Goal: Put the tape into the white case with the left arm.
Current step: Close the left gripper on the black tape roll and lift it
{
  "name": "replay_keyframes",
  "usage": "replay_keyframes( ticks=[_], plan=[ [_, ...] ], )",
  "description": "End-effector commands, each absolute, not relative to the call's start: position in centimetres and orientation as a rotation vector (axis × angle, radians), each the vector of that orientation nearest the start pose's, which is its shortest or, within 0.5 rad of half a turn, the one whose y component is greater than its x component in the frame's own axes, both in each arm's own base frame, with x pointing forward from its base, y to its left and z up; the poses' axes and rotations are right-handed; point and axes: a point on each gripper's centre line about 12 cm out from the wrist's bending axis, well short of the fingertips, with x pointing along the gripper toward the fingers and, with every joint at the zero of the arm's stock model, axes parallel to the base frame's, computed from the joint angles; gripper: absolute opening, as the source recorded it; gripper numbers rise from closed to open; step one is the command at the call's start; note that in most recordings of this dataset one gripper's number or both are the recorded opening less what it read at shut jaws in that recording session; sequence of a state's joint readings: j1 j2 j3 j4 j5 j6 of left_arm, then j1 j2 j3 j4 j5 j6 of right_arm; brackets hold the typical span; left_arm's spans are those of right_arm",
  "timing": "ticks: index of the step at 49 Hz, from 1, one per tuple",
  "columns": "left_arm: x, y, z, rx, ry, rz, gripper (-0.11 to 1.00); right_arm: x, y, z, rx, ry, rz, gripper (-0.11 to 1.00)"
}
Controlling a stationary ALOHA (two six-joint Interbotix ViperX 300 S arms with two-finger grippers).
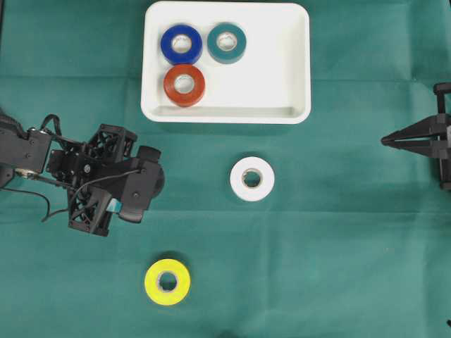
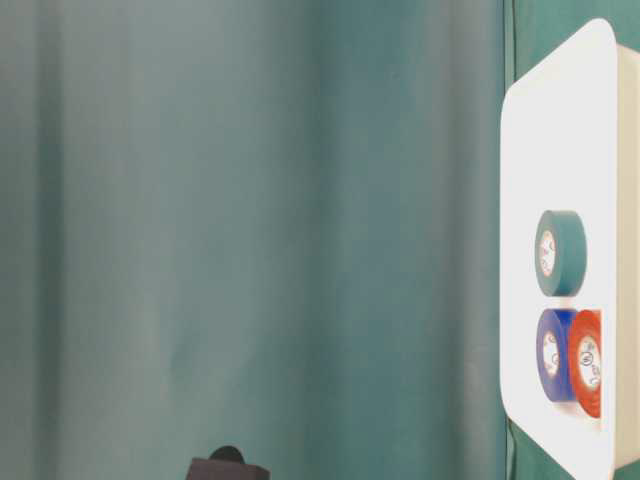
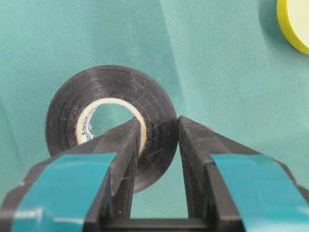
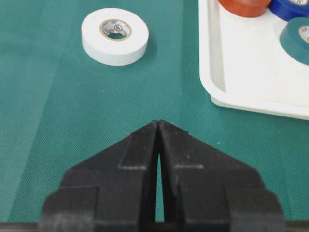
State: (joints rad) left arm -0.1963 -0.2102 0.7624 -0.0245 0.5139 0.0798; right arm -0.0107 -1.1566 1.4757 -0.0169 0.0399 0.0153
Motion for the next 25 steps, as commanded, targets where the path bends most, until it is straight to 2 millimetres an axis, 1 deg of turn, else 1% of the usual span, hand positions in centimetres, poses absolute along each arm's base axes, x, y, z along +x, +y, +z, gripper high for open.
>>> replay_keyframes(
  ticks=[1, 8, 17, 25],
  plan=[
    [30.8, -6.4, 18.1, 0.147, 1.024, -0.223, 0.21, 14.7, -0.2, 17.0, -0.001, 0.347, -0.011, -0.10],
    [32.1, -6.7, 18.0, 0.147, 0.998, -0.223, 0.21, 14.7, -0.2, 17.0, -0.001, 0.347, -0.011, -0.10],
    [35.4, -7.3, 18.2, 0.150, 0.956, -0.223, 0.22, 14.7, -0.2, 17.0, -0.001, 0.347, -0.011, -0.10],
    [39.3, -8.0, 17.9, 0.148, 0.944, -0.222, 0.21, 14.7, -0.2, 17.0, -0.001, 0.347, -0.011, -0.10]
  ],
)
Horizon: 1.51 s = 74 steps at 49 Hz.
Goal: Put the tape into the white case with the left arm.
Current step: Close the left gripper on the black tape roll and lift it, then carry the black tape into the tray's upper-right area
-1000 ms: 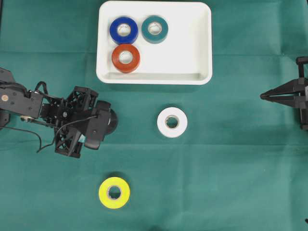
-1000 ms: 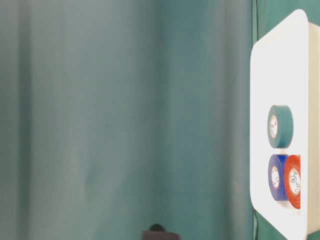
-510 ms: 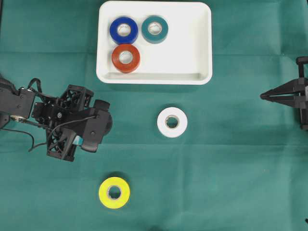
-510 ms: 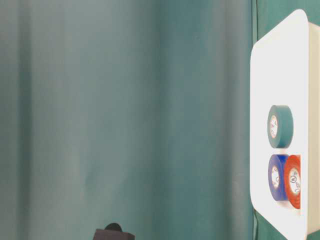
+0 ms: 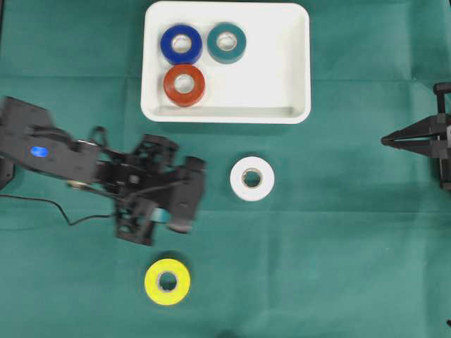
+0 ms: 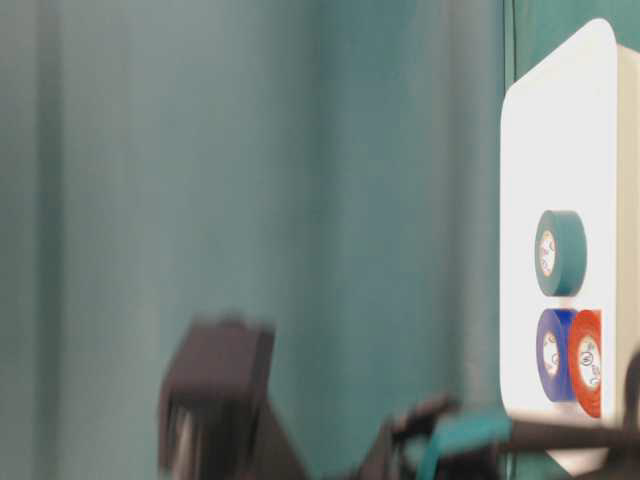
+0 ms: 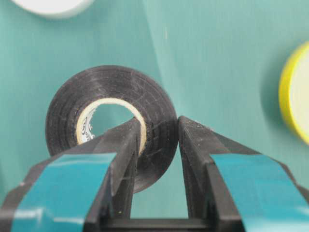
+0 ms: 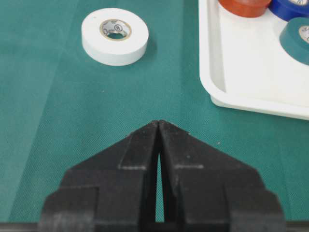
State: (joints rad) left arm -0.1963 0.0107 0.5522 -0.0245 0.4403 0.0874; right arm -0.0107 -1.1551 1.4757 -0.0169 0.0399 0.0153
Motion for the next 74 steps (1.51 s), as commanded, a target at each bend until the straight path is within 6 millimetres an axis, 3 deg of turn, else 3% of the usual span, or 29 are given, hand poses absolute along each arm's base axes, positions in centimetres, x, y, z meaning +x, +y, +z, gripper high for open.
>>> replay_keyframes(
  ticks=[1, 15, 42, 49, 64, 74],
  plan=[
    [39.7, -8.1, 17.8, 0.148, 0.941, -0.222, 0.21, 14.7, -0.2, 17.0, -0.001, 0.347, -0.011, -0.10],
    [44.5, -9.0, 19.1, 0.147, 0.896, -0.223, 0.22, 14.7, -0.2, 17.0, -0.001, 0.347, -0.011, -0.10],
    [46.7, -7.5, 18.9, 0.166, 0.906, -0.203, 0.22, 14.7, -0.2, 17.0, -0.001, 0.348, -0.011, -0.10],
    [47.2, -4.8, 19.0, 0.141, 0.897, -0.150, 0.21, 14.7, -0.2, 17.0, -0.001, 0.347, -0.012, -0.10],
    [48.1, 4.2, 19.7, 0.060, 0.866, 0.028, 0.21, 14.7, -0.2, 17.0, -0.001, 0.348, -0.011, -0.10],
    [48.2, 8.6, 20.0, 0.077, 0.850, 0.089, 0.21, 14.7, -0.2, 17.0, -0.001, 0.344, -0.012, -0.10]
  ],
)
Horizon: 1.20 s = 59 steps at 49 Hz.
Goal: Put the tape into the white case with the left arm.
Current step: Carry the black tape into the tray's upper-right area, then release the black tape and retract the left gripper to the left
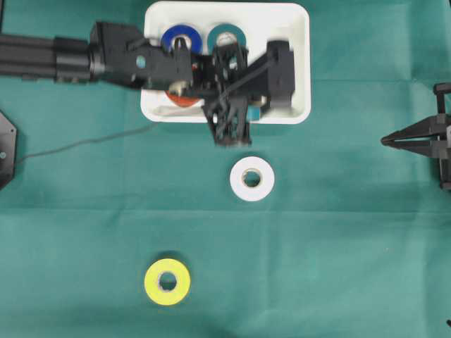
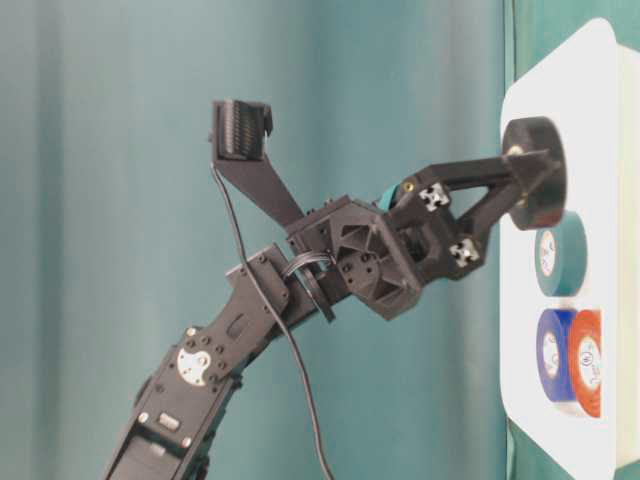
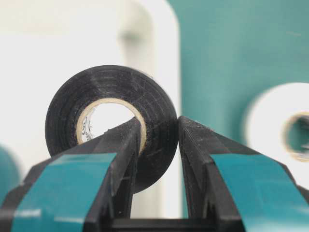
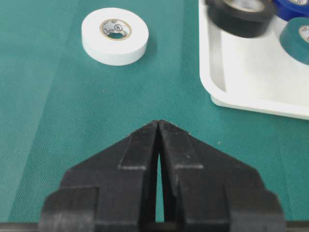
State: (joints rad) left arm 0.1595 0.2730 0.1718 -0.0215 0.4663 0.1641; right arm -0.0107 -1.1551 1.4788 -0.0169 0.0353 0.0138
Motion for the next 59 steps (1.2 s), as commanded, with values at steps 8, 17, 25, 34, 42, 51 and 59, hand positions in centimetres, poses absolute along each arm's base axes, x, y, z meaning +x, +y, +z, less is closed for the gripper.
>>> replay_keyframes(
  ticks=[8, 17, 25, 34, 42, 51, 59],
  plan=[
    [48.8, 10.5, 20.7, 0.115, 0.817, 0.106, 0.22, 14.7, -0.2, 17.0, -0.001, 0.344, -0.012, -0.10],
    [49.2, 13.4, 20.6, 0.111, 0.812, 0.151, 0.22, 14.7, -0.2, 16.9, -0.001, 0.345, -0.011, -0.10],
    [49.6, 15.0, 20.4, 0.102, 0.808, 0.179, 0.22, 14.7, -0.2, 17.0, -0.001, 0.344, -0.011, -0.10],
    [49.7, 15.5, 20.0, 0.097, 0.815, 0.185, 0.21, 14.7, -0.2, 17.0, -0.001, 0.342, -0.012, -0.10],
    [49.6, 15.4, 19.7, 0.095, 0.825, 0.183, 0.22, 14.7, -0.2, 17.0, -0.001, 0.344, -0.011, -0.10],
    [49.6, 15.5, 19.7, 0.094, 0.821, 0.186, 0.22, 14.7, -0.2, 17.0, -0.001, 0.344, -0.011, -0.10],
    [49.5, 15.6, 19.8, 0.090, 0.822, 0.189, 0.48, 14.7, -0.2, 17.0, -0.001, 0.344, -0.011, -0.10]
  ],
)
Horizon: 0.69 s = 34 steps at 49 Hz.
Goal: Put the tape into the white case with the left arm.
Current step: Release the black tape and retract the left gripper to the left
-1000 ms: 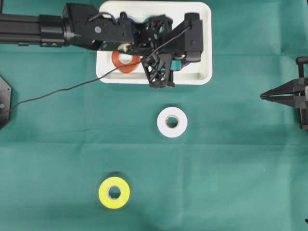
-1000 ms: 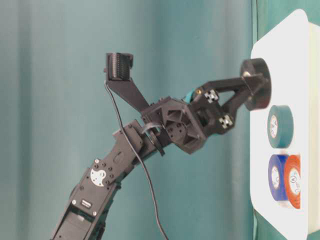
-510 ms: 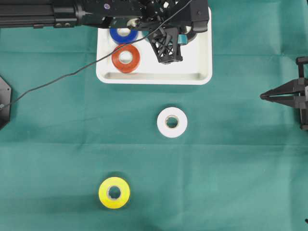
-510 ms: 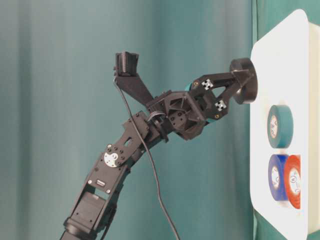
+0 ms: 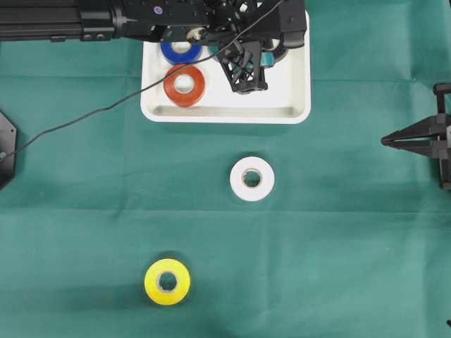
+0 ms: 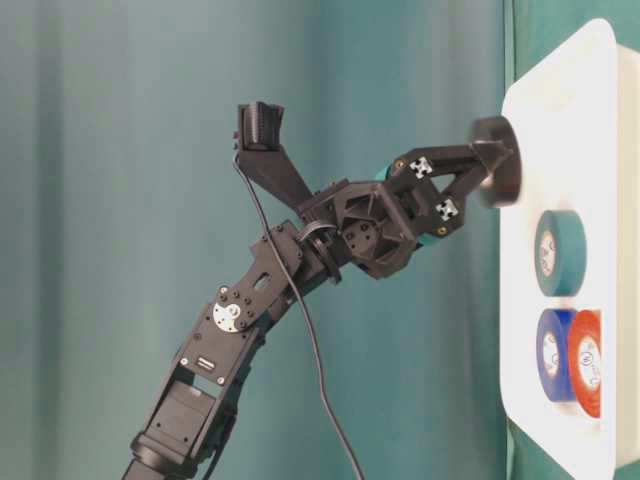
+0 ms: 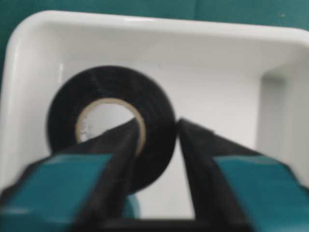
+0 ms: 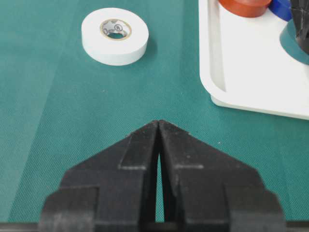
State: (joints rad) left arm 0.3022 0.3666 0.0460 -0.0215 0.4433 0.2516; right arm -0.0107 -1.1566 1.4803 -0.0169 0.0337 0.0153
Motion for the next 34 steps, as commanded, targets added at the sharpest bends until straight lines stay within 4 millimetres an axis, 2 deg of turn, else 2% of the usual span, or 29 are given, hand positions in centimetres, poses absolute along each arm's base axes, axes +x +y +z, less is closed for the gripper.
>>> replay_keyframes(
  ticks=[1, 5, 8, 12, 21, 27, 34],
  plan=[
    [49.5, 15.6, 19.8, 0.091, 0.820, 0.189, 0.56, 14.7, -0.2, 17.0, -0.001, 0.342, -0.011, -0.10],
    [49.4, 15.6, 19.7, 0.089, 0.825, 0.190, 0.79, 14.7, -0.2, 17.0, -0.001, 0.344, -0.011, -0.10],
    [49.4, 15.6, 19.7, 0.088, 0.825, 0.190, 0.90, 14.7, -0.2, 17.0, -0.001, 0.344, -0.011, -0.10],
    [49.3, 15.6, 19.8, 0.086, 0.823, 0.191, 0.86, 14.7, -0.2, 17.0, -0.001, 0.344, -0.011, -0.10],
    [48.2, 15.2, 20.6, 0.085, 0.827, 0.190, 0.87, 14.7, -0.2, 17.0, -0.001, 0.345, -0.011, -0.10],
    [45.9, 14.4, 21.3, 0.077, 0.839, 0.189, 0.87, 14.7, -0.2, 17.0, -0.001, 0.344, -0.011, -0.10],
    [42.8, 12.6, 22.3, 0.062, 0.825, 0.184, 0.87, 14.7, -0.2, 16.9, -0.001, 0.344, -0.010, -0.10]
  ],
)
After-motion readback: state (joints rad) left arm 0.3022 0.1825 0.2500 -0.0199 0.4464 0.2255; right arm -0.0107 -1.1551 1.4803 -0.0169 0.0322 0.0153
